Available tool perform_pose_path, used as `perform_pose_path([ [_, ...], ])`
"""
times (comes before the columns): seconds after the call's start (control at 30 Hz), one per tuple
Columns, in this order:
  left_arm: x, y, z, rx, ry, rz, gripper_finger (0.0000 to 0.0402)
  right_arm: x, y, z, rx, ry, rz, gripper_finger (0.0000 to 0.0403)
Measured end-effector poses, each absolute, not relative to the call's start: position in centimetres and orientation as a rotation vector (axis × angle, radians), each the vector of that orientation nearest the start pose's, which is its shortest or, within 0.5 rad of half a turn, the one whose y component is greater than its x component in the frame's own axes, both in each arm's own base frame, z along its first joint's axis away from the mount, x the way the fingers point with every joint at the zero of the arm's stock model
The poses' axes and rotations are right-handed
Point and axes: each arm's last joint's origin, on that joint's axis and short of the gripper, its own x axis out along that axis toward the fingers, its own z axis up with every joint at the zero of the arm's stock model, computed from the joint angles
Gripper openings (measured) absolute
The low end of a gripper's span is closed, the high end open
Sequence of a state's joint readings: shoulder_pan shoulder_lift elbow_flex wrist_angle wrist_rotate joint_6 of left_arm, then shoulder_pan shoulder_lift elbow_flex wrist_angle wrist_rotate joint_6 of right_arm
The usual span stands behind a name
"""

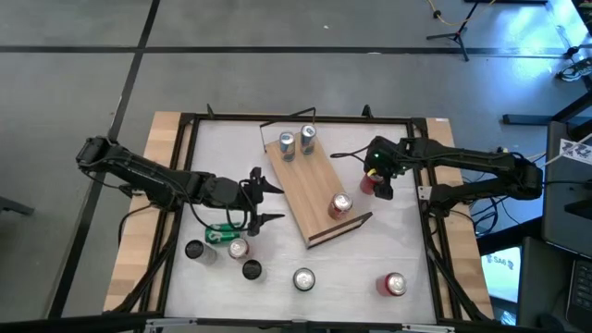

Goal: Place canned beverage on shelf
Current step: Put the top red-black soda can on the shelf

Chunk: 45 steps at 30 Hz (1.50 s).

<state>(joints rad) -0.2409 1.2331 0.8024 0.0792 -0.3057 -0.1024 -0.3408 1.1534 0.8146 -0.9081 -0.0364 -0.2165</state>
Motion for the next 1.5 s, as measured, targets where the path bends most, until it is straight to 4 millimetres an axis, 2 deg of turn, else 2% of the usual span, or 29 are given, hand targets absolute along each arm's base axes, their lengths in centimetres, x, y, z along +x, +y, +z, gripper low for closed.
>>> perform_pose_path([
  [0.23,26.41,-5.59,27.21,-0.007,0.332,0.081,0.0311,18.43,-6.43,22.85,0.085,1.240,-0.157,0.0372],
  [0.83,26.42,-5.58,27.23,-0.008,0.331,0.082,0.0311,18.38,-6.47,22.82,0.507,1.179,-0.486,0.0372],
  [1.23,26.42,-5.58,27.24,-0.008,0.330,0.082,0.0311,18.38,-6.49,22.80,0.584,1.162,-0.550,0.0371],
  [1.33,26.42,-5.58,27.23,-0.008,0.330,0.082,0.0311,18.37,-6.49,22.79,0.583,1.163,-0.551,0.0360],
  [1.5,26.42,-5.58,27.24,-0.008,0.330,0.082,0.0311,18.38,-6.50,22.80,0.581,1.163,-0.549,0.0313],
])
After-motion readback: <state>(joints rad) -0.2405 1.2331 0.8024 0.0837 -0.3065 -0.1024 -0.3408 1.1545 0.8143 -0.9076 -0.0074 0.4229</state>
